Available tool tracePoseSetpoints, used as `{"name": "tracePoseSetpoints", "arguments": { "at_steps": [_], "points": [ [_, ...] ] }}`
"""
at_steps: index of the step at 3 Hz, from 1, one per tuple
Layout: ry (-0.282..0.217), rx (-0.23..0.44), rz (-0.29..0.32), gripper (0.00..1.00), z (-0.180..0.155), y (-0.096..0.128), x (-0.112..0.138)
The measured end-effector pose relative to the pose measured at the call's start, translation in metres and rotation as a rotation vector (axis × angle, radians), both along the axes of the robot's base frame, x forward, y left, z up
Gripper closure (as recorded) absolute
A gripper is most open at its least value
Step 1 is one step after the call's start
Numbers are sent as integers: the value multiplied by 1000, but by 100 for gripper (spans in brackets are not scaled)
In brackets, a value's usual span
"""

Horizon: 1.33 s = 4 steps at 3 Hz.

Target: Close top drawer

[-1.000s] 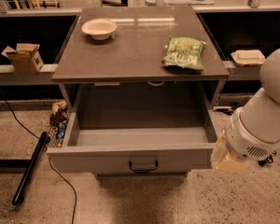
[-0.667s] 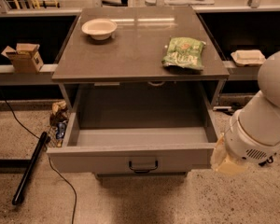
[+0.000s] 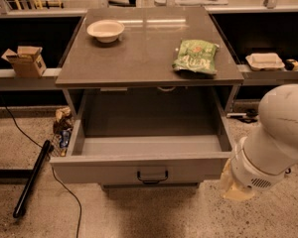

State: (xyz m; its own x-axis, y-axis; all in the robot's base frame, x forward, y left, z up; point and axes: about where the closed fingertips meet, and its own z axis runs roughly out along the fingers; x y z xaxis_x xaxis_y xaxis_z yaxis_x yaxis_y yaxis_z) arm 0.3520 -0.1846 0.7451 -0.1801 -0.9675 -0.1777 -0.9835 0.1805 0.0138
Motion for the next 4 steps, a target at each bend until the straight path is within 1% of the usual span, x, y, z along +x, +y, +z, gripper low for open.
{"name": "tracePoseSetpoints", "arguments": {
  "at_steps": [1, 2, 3, 4],
  "points": [
    [-8, 33, 27, 100, -29, 3, 9],
    [-12, 87, 70, 100, -57, 9, 25],
    [-26, 143, 108, 100, -74, 17, 40],
    [-50, 206, 118, 100, -89, 18, 61]
  ]
}}
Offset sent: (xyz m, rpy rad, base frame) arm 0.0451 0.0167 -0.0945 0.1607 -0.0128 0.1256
